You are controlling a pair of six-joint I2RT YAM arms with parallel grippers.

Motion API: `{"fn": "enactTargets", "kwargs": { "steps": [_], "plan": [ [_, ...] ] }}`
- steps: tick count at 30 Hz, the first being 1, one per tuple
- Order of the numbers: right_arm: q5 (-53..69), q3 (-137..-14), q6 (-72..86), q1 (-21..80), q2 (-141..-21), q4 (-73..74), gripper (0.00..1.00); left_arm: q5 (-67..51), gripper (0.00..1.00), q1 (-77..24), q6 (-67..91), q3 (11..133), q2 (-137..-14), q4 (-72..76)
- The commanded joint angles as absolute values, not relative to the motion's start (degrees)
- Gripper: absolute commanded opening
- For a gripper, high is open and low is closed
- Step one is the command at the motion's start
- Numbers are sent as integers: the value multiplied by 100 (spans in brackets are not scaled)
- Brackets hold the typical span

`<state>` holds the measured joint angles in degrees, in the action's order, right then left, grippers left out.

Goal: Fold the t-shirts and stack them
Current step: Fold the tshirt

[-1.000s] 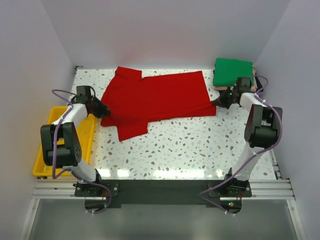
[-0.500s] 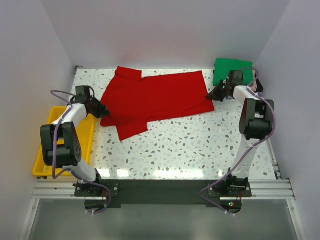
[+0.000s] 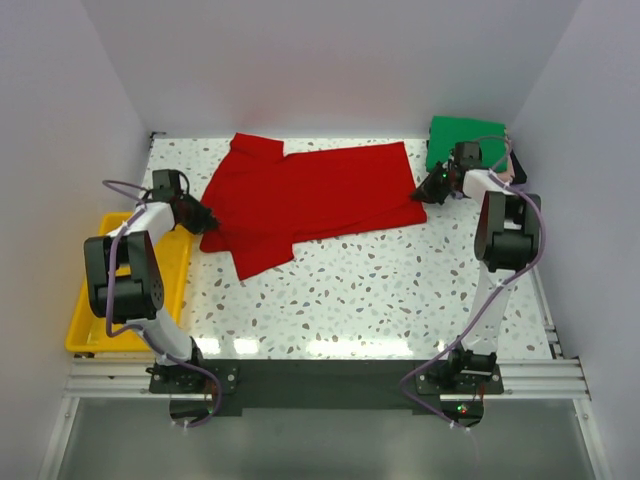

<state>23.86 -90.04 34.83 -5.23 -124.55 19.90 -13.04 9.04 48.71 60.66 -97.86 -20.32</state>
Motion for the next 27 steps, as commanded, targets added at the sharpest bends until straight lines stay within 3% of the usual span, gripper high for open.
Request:
{"fn": "enactTargets", "kwargs": {
  "steps": [1, 2, 3, 4, 5, 6, 7, 9, 13, 20, 27],
  "plan": [
    [2514, -9194, 3287, -492, -12297, 2074, 23, -1335, 8, 976, 4852, 6267, -9844, -1600],
    [2470, -9141, 3270, -492, -12209, 2083, 31, -1484, 24, 984, 4808, 6258, -9835, -1469],
    [2391, -9088, 3270, -483, -12112, 2100, 47, -1564, 32, 984, 4782, 6240, -9791, -1398],
    [2338, -8957, 3270, -483, -11868, 2109, 52, -1643, 47, 984, 4738, 6214, -9748, -1276],
    [2268, -8904, 3243, -501, -11752, 2179, 56, -1678, 53, 984, 4720, 6170, -9695, -1214],
    [2067, -8842, 3234, -492, -11638, 2241, 68, -1696, 59, 984, 4720, 6100, -9573, -1169],
    [1970, -8685, 3234, -501, -11489, 2302, 69, -1679, 65, 976, 4676, 6082, -9528, -1178],
    [1820, -8395, 3261, -492, -11067, 2259, 74, -1618, 69, 976, 4615, 6056, -9378, -1265],
    [1469, -7474, 3322, -492, -10416, 2163, 75, -1014, 71, 906, 4492, 5915, -9062, -1616],
    [1362, -6329, 3568, -483, -9765, 1582, 58, 816, 66, 72, 4833, 5494, -8447, -2223],
    [1362, -6021, 3595, -387, -9852, 1389, 55, 1476, 55, -325, 5467, 4992, -8516, -2355]
  ]
}}
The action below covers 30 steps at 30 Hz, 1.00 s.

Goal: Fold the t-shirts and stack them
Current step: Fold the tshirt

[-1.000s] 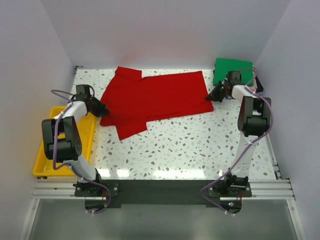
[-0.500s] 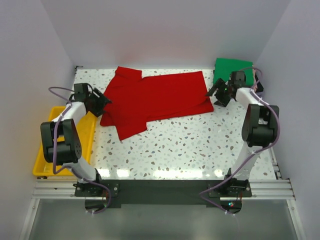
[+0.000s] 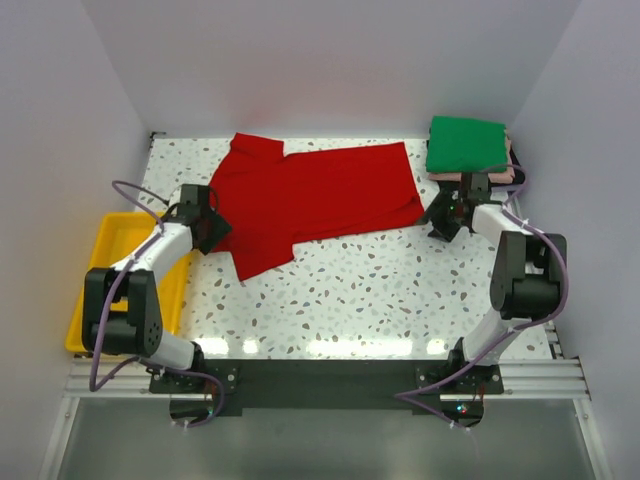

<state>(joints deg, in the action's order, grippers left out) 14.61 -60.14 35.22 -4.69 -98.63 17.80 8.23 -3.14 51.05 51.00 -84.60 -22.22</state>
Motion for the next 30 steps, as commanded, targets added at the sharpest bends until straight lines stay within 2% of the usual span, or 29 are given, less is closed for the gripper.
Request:
{"fn": "enactTargets", "kwargs": {
  "steps": [1, 9, 16, 30],
  "plan": [
    [1354, -6038, 3595, -369, -9913, 1380, 55, 1546, 55, -325, 5502, 4983, -8569, -2382],
    [1318, -6082, 3639, -369, -10177, 1274, 55, 1784, 55, -325, 5616, 5159, -8947, -2338],
    [1195, -6214, 3752, -369, -10397, 1126, 54, 1968, 60, -316, 5651, 5335, -9114, -2364],
    [1099, -6539, 3955, -360, -10872, 879, 47, 2206, 55, -308, 5643, 5414, -9536, -2408]
  ]
}}
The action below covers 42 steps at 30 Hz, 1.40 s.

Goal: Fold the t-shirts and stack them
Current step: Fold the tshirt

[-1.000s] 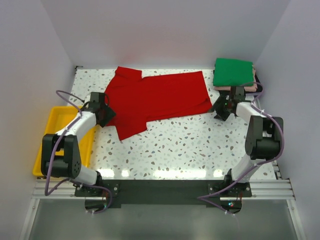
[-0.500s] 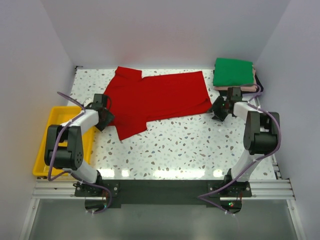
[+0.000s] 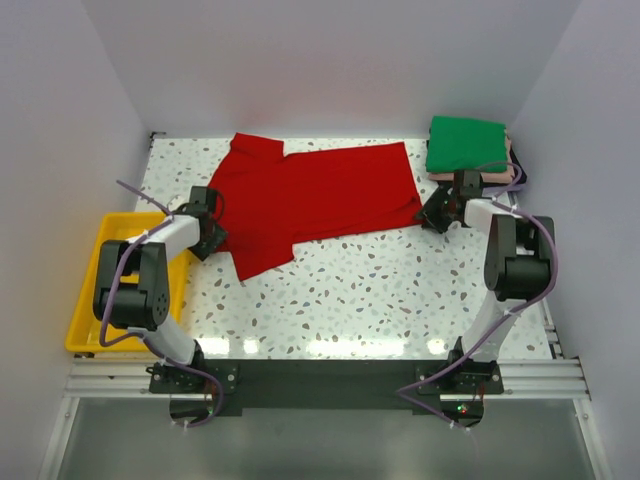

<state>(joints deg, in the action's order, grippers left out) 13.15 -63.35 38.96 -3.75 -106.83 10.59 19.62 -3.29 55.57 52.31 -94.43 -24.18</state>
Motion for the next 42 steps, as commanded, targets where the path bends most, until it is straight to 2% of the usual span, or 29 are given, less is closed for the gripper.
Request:
{"fn": "enactTargets", "kwargs": {
  "steps": [1, 3, 5, 6, 8, 9, 10, 12, 13, 14, 36, 38, 39, 40, 41, 42],
  "plan": [
    [1090, -6539, 3955, -360, -10898, 879, 44, 2197, 53, -308, 5643, 5405, -9554, -2400],
    [1090, -6565, 3964, -360, -10942, 861, 40, 2171, 46, -308, 5616, 5423, -9624, -2382],
    [1055, -6583, 3946, -360, -10942, 922, 30, 2153, 39, -308, 5599, 5432, -9650, -2364],
    [1046, -6583, 3929, -352, -10951, 932, 28, 2136, 29, -308, 5555, 5440, -9659, -2338],
    [1028, -6583, 3911, -360, -10916, 984, 21, 2074, 18, -308, 5520, 5458, -9642, -2329],
    [1020, -6574, 3894, -360, -10881, 1002, 18, 2048, 10, -308, 5485, 5467, -9642, -2338],
    [1020, -6574, 3885, -360, -10855, 1072, 11, 2004, 6, -308, 5467, 5475, -9607, -2338],
    [967, -6574, 3850, -369, -10776, 1160, 6, 1960, 0, -308, 5414, 5493, -9571, -2399],
    [949, -6583, 3789, -369, -10741, 1291, 1, 1934, 0, -308, 5405, 5484, -9510, -2417],
    [906, -6592, 3771, -360, -10697, 1362, 0, 1916, 0, -308, 5397, 5467, -9475, -2434],
    [914, -4676, 3199, -1134, -8702, 2092, 0, 1161, 0, -308, 5370, 4017, -7471, -3050],
    [967, -4650, 3190, -1151, -8640, 2118, 6, 1038, 0, -308, 5300, 3990, -7383, -3006],
    [1097, -4649, 3164, -1151, -8596, 2118, 19, 933, 1, -316, 5239, 3990, -7365, -2980],
    [1142, -4649, 3147, -1151, -8570, 2127, 25, 871, 7, -316, 5203, 3999, -7296, -2971],
    [1177, -4658, 3138, -1151, -8526, 2127, 31, 809, 24, -316, 5168, 3990, -7243, -2945],
    [1213, -4676, 3120, -1151, -8491, 2144, 41, 722, 33, -316, 5098, 3982, -7181, -2901]
  ]
}}
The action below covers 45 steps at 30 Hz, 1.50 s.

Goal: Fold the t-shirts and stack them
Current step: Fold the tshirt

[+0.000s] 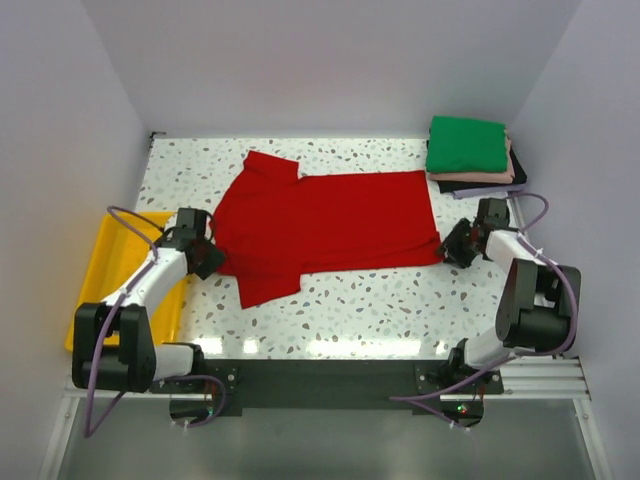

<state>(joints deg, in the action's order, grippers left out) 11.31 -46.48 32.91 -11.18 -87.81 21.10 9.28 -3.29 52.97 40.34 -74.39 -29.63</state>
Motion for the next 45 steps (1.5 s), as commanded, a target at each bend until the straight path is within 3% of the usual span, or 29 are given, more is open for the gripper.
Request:
{"fn": "enactTargets", "kwargs": {
  "steps": [1, 2, 4, 10, 17, 23, 32, 45],
  "plan": [
    [1195, -4684, 3059, -1143, -8377, 2153, 44, 703, 42, -316, 5080, 3955, -7033, -2909],
    [1195, -4676, 3059, -1151, -8324, 2179, 47, 703, 58, -316, 5045, 3955, -6962, -2918],
    [1397, -4650, 3050, -1134, -8192, 2153, 51, 616, 67, -316, 4975, 3929, -6786, -2971],
    [1232, -4588, 3041, -73, -7726, 2154, 52, 483, 69, -509, 4825, 3718, -6434, -3076],
    [1029, -4447, 3524, 1844, -7436, 1697, 49, 650, 64, -1650, 5246, 3085, -5889, -3286],
    [730, -4850, 3945, 3486, -8085, 1248, 47, 871, 60, -2301, 5835, 2717, -5967, -3358],
    [668, -5615, 4192, 4595, -9351, 677, 44, 940, 54, -2514, 6064, 2540, -6091, -3199],
    [562, -6161, 4430, 5186, -10528, 299, 44, 826, 29, -2514, 5915, 2522, -6363, -2856]
  ]
}}
